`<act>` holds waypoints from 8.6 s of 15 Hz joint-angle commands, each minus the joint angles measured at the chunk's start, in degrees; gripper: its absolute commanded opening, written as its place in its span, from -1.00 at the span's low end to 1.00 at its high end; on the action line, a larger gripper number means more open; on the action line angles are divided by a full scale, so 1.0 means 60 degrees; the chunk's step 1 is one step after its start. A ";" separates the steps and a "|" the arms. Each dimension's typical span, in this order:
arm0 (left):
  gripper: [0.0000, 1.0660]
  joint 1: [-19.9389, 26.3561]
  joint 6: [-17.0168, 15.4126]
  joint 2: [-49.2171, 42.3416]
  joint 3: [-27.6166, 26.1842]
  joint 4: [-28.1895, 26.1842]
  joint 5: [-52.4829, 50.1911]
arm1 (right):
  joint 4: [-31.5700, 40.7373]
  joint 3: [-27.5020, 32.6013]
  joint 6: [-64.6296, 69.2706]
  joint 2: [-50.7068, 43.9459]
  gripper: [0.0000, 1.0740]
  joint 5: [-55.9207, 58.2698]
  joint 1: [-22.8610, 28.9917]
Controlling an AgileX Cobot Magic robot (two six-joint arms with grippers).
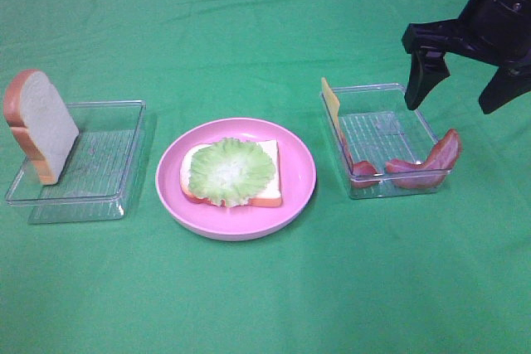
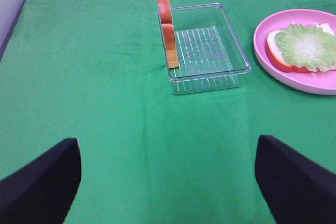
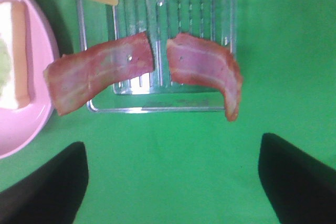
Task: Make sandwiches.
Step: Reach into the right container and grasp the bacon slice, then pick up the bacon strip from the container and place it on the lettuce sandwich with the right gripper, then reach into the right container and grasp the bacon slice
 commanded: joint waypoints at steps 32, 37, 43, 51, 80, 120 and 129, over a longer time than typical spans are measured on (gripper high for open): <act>0.57 -0.0048 -0.0076 -0.0115 0.0029 -0.0038 -0.0143 | -0.0707 0.0038 -0.0315 0.2282 0.04 -0.1003 -0.0525; 0.57 -0.0048 -0.0076 -0.0115 0.0029 -0.0038 -0.0143 | -0.0754 0.0038 -0.0315 0.2282 -0.35 -0.0993 -0.0525; 0.57 -0.0048 -0.0076 -0.0115 0.0029 -0.0038 -0.0143 | -0.0754 0.0038 -0.0334 0.2282 -1.00 -0.0984 -0.0525; 0.57 -0.0048 -0.0076 -0.0115 0.0029 -0.0038 -0.0143 | -0.0535 -0.0038 -0.0248 0.0754 -1.00 -0.0525 -0.0506; 0.57 -0.0048 -0.0076 -0.0143 0.0029 -0.0038 -0.0143 | 0.7630 -0.2320 -0.3839 0.3361 -1.00 -0.1289 0.3419; 0.57 -0.0048 -0.0076 -0.0143 0.0029 -0.0038 -0.0143 | -0.1050 -0.3304 0.0506 0.1795 0.84 0.2903 0.3323; 0.57 -0.0048 -0.0076 -0.0143 0.0029 -0.0038 -0.0143 | 0.0754 -0.1576 0.0296 0.2063 0.84 -0.0010 0.2158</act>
